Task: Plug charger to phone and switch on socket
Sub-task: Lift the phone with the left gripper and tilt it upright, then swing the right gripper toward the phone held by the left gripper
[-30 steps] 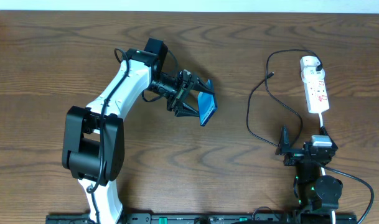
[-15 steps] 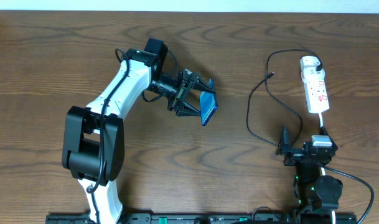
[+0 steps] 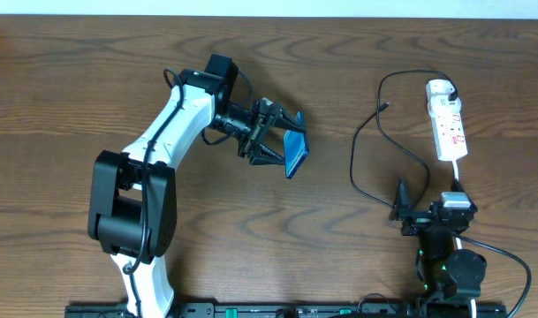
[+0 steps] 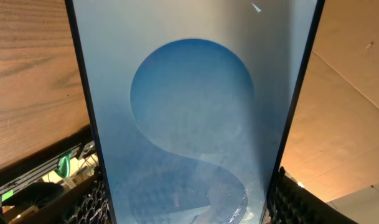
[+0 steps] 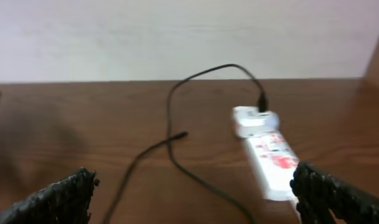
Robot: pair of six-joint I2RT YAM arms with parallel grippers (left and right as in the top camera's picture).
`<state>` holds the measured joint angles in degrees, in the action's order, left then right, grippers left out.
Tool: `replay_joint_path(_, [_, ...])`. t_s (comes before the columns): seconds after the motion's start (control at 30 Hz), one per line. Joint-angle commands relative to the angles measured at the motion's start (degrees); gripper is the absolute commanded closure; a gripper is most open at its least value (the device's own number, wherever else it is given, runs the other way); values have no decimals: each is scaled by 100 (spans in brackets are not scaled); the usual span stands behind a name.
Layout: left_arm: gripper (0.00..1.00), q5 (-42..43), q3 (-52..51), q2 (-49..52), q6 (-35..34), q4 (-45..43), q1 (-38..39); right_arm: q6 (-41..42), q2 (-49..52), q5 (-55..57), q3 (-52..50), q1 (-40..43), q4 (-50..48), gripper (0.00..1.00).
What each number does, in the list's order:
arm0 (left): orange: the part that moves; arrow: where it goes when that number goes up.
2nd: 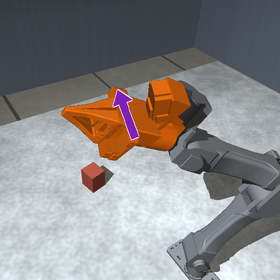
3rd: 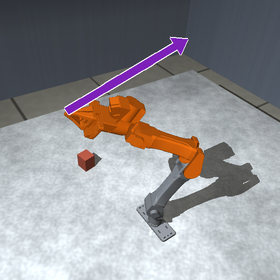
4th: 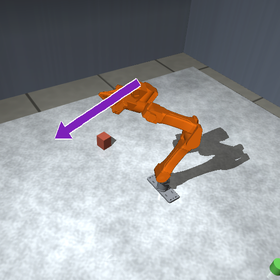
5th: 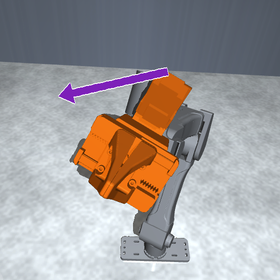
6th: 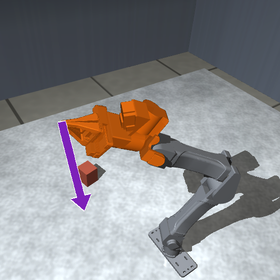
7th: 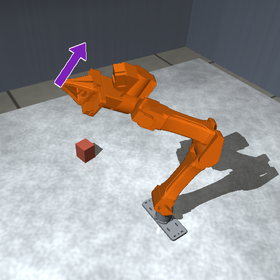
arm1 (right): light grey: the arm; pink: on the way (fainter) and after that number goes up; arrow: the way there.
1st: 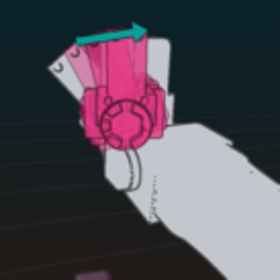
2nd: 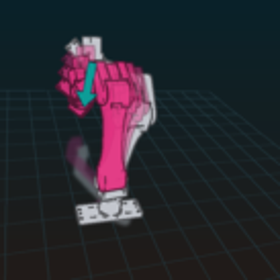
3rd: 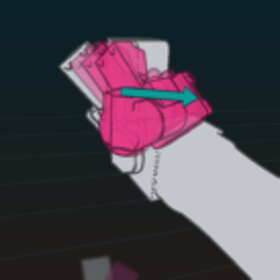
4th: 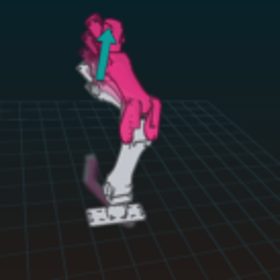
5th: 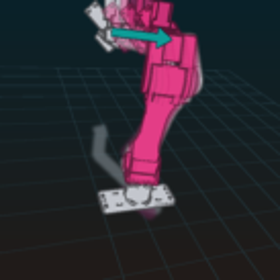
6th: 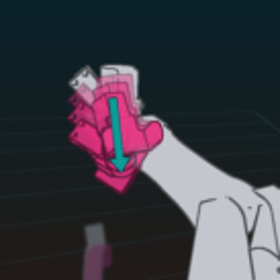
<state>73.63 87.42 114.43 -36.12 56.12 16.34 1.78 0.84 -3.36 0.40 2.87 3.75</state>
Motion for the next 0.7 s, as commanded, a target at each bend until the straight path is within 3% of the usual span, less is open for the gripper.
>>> replay_joint_path(0.0, [35,328,127,-127,118,-4,9,1565,-46,-481,-9,28,-13,1])
replay_joint_path(0.23, [35,92,127,-127,116,-2,9,5082,-46,-470,-9,28,-13,1])
replay_joint_path(0.5, [36,24,127,-127,-13,-2,9,5681,-46,542,-9,31,-407,1])
replay_joint_path(0.67, [35,-85,127,-127,-20,-2,9,4516,-46,452,-7,31,-625,1])
